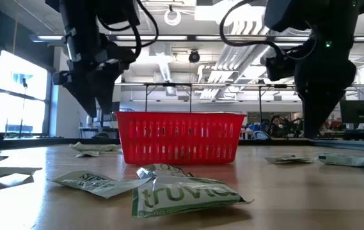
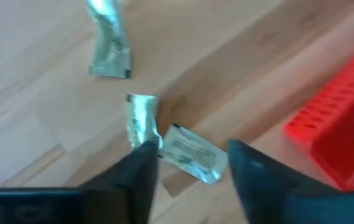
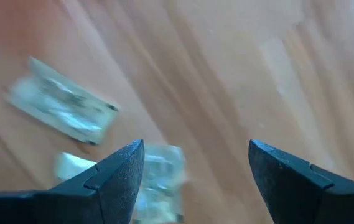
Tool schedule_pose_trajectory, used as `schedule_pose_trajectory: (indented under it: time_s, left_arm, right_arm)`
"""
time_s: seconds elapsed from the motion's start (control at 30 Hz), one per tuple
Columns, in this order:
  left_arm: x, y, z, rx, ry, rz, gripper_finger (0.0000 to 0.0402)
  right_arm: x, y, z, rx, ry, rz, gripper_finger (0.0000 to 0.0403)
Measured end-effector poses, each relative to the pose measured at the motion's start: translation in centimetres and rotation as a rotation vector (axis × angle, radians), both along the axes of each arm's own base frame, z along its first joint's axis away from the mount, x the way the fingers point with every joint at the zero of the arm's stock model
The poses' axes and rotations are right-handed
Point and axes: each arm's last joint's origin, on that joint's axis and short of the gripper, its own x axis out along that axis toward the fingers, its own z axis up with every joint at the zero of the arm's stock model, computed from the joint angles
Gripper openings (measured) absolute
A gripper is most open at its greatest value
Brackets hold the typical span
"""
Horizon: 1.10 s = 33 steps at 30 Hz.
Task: Pick and place Stevia / Truvia into bins
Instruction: Put the green stevia packet into the red bin
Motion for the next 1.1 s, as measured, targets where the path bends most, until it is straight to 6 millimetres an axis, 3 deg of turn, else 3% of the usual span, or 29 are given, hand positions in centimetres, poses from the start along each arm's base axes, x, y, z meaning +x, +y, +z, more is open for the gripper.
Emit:
schedule_pose_trajectory:
  time_s: [0.17,0.37,0.6,1.1]
  left_arm:
    - [0.3,2.1,-1.6,-0.047,0.093,0.062,0.0318]
    - [1.3,2.6,-4.3,-0.066,0.192,-0.020,0.0316]
    - [1.9,2.8,-6.2,-0.049,0.241,-0.041,0.0242]
    - [2.0,5.0,-6.3,-0.110,0.209,0.002,0.0053]
  right_arm:
    - [-0.2,0.6,0.0,0.034,0.009,-0.022,0.0279]
    - [-0.5,1.0,0.0,0.043,0.009,-0.093,0.0279]
    - [-0.5,1.1,0.0,0.029,-0.002,-0.120,0.0279]
    - [-0.5,0.9,0.0,-0.034,-0.002,-0.069,0.0279]
